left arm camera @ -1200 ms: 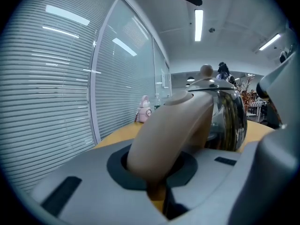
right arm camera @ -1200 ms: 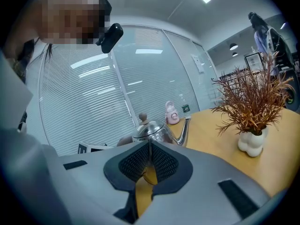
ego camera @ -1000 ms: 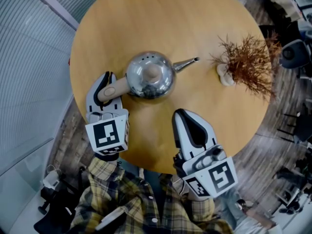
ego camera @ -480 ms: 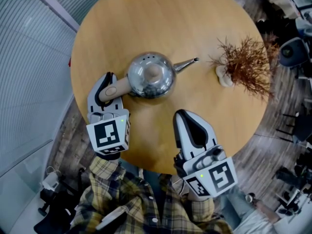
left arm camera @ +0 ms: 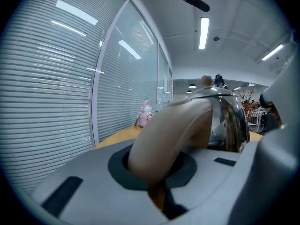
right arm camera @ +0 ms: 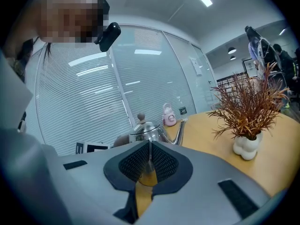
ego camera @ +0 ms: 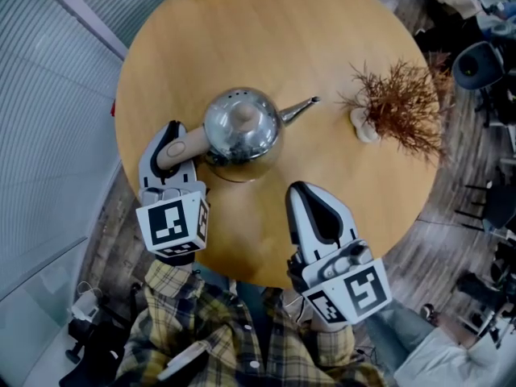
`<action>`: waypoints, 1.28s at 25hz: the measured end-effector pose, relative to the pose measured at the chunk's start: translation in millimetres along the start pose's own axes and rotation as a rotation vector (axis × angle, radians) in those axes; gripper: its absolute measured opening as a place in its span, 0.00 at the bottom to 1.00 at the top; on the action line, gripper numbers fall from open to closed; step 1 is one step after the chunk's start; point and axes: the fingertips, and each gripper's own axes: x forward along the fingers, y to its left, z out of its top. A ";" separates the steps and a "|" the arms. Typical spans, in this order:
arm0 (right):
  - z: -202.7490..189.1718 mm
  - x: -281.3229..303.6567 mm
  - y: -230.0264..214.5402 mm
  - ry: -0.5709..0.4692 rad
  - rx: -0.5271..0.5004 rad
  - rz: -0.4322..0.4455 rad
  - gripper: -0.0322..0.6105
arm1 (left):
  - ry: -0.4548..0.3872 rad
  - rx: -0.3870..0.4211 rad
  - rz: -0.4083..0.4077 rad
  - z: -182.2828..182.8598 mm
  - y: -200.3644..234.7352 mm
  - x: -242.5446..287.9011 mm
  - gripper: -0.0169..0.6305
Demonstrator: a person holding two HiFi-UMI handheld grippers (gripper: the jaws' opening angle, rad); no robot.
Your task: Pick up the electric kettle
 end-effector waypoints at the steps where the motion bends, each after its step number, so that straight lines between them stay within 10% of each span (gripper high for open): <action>1: 1.3 0.0 0.9 0.000 -0.002 -0.001 0.11 | -0.003 -0.008 0.000 2.3 1.5 -0.4 0.06; 32: 76.6 -44.6 23.4 -0.083 -0.113 -0.049 0.11 | -0.124 0.030 -0.115 126.4 -18.2 -42.1 0.05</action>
